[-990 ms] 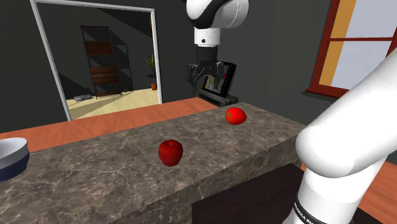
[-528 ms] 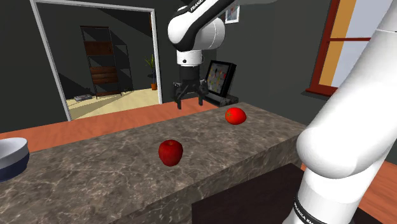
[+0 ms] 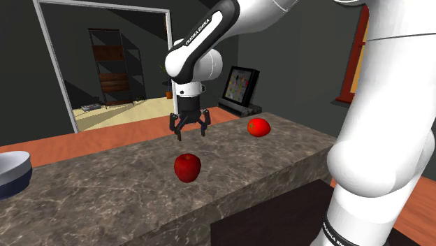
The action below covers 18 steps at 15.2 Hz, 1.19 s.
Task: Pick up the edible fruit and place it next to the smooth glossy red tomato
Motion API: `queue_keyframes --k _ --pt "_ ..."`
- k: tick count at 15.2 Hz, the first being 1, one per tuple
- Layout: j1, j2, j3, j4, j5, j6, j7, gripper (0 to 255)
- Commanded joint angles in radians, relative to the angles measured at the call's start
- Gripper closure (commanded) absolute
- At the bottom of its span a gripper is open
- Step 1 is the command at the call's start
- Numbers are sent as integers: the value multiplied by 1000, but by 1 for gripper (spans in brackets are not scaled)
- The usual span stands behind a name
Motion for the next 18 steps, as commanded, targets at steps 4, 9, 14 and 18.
queue_keyframes --k 4,9,14,18 --pt "20 107 8 41 -17 41 37 0" --pt "26 151 5 13 -31 111 48 0" --pt "26 151 4 13 -31 111 48 0" --pt "26 150 5 13 -31 111 48 255"
